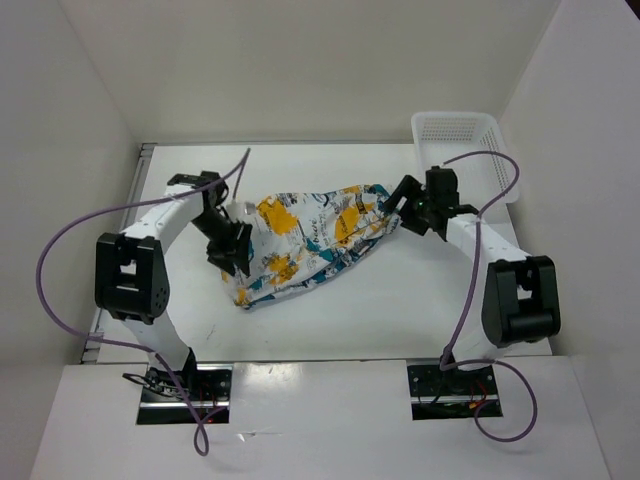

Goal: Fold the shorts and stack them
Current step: Fold the shorts

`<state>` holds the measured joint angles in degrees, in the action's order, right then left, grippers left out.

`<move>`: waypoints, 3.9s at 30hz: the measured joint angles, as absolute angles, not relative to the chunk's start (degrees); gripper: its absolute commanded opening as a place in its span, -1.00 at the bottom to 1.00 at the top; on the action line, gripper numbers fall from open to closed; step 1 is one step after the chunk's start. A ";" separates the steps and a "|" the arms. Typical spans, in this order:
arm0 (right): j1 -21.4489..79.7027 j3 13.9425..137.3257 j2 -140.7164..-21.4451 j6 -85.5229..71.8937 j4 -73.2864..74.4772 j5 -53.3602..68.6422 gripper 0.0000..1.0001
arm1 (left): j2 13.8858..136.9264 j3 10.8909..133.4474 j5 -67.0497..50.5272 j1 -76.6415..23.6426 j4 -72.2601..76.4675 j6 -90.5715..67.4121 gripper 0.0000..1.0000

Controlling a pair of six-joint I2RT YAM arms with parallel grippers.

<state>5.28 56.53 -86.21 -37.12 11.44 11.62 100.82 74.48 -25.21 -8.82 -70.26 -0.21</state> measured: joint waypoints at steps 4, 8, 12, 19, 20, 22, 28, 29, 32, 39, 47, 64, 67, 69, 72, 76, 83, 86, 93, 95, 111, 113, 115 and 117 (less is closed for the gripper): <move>9.28 56.53 -91.61 -41.34 9.63 10.57 0.79 | 99.04 79.37 -21.80 -3.33 -59.72 -0.19 0.24; 10.66 56.55 -96.82 -44.23 9.15 8.19 0.79 | 98.59 79.88 -15.00 1.15 -48.77 -0.21 0.31; 10.70 58.13 -101.06 -45.45 8.56 6.55 0.71 | 101.10 80.29 -10.11 1.80 -41.01 -0.25 0.34; 11.11 59.48 -103.88 -45.65 6.83 6.24 0.24 | 112.44 80.55 -9.10 2.13 -35.64 -0.25 0.36; 11.11 59.48 -104.03 -45.63 6.59 6.22 0.07 | 113.43 80.55 -9.37 2.17 -35.59 -0.23 0.36; 11.11 59.48 -104.64 -45.56 5.91 6.31 -0.16 | 114.24 80.84 -10.37 2.20 -35.53 -0.30 0.12; 11.22 59.81 -106.45 -45.84 5.52 6.48 -1.00 | 115.13 80.71 -13.56 2.42 -34.68 -0.38 -0.84; 11.22 59.92 -106.45 -45.78 5.74 6.37 -1.00 | 115.24 80.75 -14.04 2.44 -34.61 -0.30 -0.96; 11.25 60.10 -106.19 -45.36 6.50 5.48 -1.00 | 115.87 81.78 -14.68 2.46 -34.68 -0.30 -1.00; 11.99 56.12 -96.60 -45.06 10.02 0.73 -1.00 | 120.73 93.17 -14.02 2.33 -34.06 -0.27 -1.00; 16.53 52.51 -87.50 -45.10 11.05 -4.99 -1.00 | 124.51 103.77 -14.26 1.93 -32.58 -0.08 0.00; 20.40 51.00 -87.59 -45.87 13.82 -9.26 -1.00 | 105.30 83.96 -19.38 0.47 -47.66 -0.21 0.37; 20.45 50.78 -87.59 -46.06 13.78 -9.37 -1.00 | 104.73 78.65 -20.67 0.16 -48.45 -0.23 0.37; 20.49 50.41 -87.59 -46.17 13.78 -9.47 -1.00 | 105.08 75.37 -20.08 -0.62 -48.10 -0.23 0.37; 20.69 50.11 -87.61 -46.26 13.80 -9.74 -1.00 | 106.02 72.66 -18.06 -2.55 -46.94 -0.25 0.34; 20.86 49.98 -87.59 -46.28 13.74 -10.44 -1.00 | 106.37 70.76 -15.25 -3.95 -44.53 -0.23 0.15; 20.95 47.81 -86.76 -46.41 13.78 -11.73 -1.00 | 106.06 67.66 -11.33 -3.49 -43.00 -0.23 -0.94; 21.12 47.07 -86.70 -46.52 13.72 -11.92 -1.00 | 104.90 67.35 -11.62 -3.09 -43.29 -0.27 -1.00; 21.23 45.17 -86.65 -46.72 13.54 -12.34 -1.00 | 102.32 70.52 -19.44 0.67 -49.95 -0.25 -1.00; 21.23 44.73 -86.24 -46.70 13.54 -12.82 -1.00 | 102.08 70.94 -21.96 1.10 -53.21 -0.25 -1.00; 21.23 44.82 -85.47 -45.01 14.66 -14.92 -1.00 | 101.93 71.72 -18.83 0.51 -56.18 -0.16 0.24; 21.23 45.58 -85.23 -44.05 15.62 -15.68 -1.00 | 101.93 77.08 -19.44 1.34 -54.78 -0.16 0.31; 21.23 46.39 -84.82 -43.22 16.25 -16.53 -1.00 | 101.95 80.31 -19.49 1.48 -51.92 -0.25 0.31; 21.23 47.33 -84.40 -42.35 16.93 -17.23 -1.00 | 103.13 81.84 -18.13 0.45 -49.12 -0.25 0.31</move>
